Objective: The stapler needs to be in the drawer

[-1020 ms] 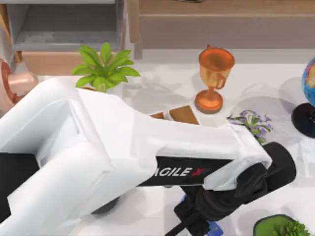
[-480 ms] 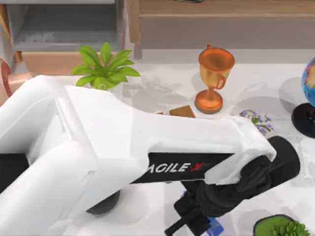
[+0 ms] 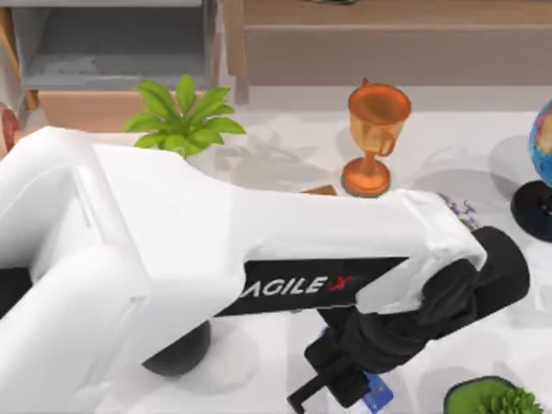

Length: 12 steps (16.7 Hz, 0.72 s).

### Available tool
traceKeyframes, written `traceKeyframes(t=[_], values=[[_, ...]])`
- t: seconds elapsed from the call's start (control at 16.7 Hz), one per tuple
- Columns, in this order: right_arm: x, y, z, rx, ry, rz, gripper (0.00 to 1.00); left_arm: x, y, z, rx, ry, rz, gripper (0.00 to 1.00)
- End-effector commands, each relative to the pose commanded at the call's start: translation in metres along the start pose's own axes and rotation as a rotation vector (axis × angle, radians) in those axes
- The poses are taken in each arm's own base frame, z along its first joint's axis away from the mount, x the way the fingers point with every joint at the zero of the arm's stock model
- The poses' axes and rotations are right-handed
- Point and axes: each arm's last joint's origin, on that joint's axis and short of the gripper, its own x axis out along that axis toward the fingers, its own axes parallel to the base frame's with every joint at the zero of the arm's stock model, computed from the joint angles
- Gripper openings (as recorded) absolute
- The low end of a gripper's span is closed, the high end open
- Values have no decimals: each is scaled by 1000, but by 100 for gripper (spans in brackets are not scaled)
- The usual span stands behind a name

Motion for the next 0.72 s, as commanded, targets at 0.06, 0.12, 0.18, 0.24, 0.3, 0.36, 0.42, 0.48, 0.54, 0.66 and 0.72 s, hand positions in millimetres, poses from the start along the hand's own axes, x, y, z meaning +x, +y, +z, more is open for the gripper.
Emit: traceKeyframes(t=[0.06,0.12,0.18,0.24,0.3,0.36,0.42,0.48,0.54,0.66,0.72], values=[[0,0,0,0,0,0,100,-3,-1,7,1,0,-9,0],[0,0,0,0,0,0,100,-7,-3,17,4,-1,-23,0],[0,0,0,0,0,0,100,-13,-5,31,7,-3,-44,0],[0,0,0,0,0,0,100,-21,-7,48,13,-8,-69,0],[0,0,0,0,0,0,100,-29,-8,67,19,-16,-97,0],[0,0,0,0,0,0,100,-38,-9,88,28,-29,-127,0],[0,0,0,0,0,0,100,-46,-8,111,37,-46,-155,0],[0,0,0,0,0,0,100,-55,-6,136,49,-69,-180,0],[0,0,0,0,0,0,100,-62,-2,161,63,-96,-199,0],[0,0,0,0,0,0,100,-74,10,212,94,-159,-216,0],[0,0,0,0,0,0,100,-78,19,238,113,-191,-211,0]])
